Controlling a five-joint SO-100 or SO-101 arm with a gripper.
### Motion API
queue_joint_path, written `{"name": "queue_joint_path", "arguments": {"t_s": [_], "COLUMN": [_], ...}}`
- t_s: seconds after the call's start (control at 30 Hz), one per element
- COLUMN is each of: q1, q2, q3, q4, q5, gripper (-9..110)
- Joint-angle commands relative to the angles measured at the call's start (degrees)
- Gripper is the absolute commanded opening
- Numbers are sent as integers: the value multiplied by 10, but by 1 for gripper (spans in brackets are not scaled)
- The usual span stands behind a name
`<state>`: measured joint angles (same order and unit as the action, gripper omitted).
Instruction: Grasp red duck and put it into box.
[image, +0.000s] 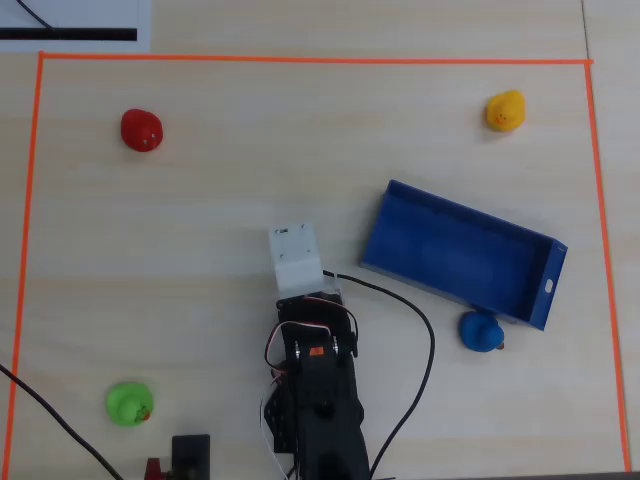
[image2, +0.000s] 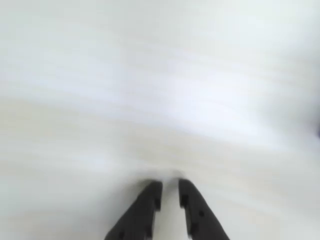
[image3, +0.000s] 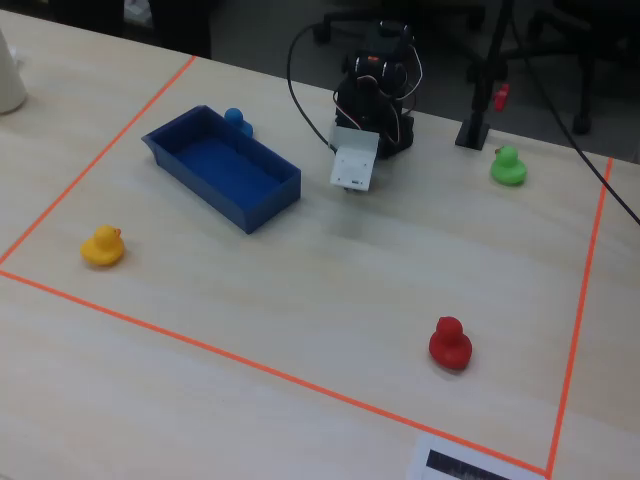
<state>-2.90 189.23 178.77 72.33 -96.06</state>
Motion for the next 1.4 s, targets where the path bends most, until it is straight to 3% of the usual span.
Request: {"name": "queue_joint_path", "arguments": {"t_s": [0.0,0.2,0.47,0.63,0.9,1.37], "q1": [-30,-94,-185,-229,-239,-211], "q2": [-18,-196,-413,-649,-881,-1112], "q3": [-5,-12,-11,-25,-167,-422], "q4": [-142,-585,-905,-1178,-1261,-1229], "q5": [-24,64,135,157,173,182], "gripper": [0,4,12,15,16,20]}}
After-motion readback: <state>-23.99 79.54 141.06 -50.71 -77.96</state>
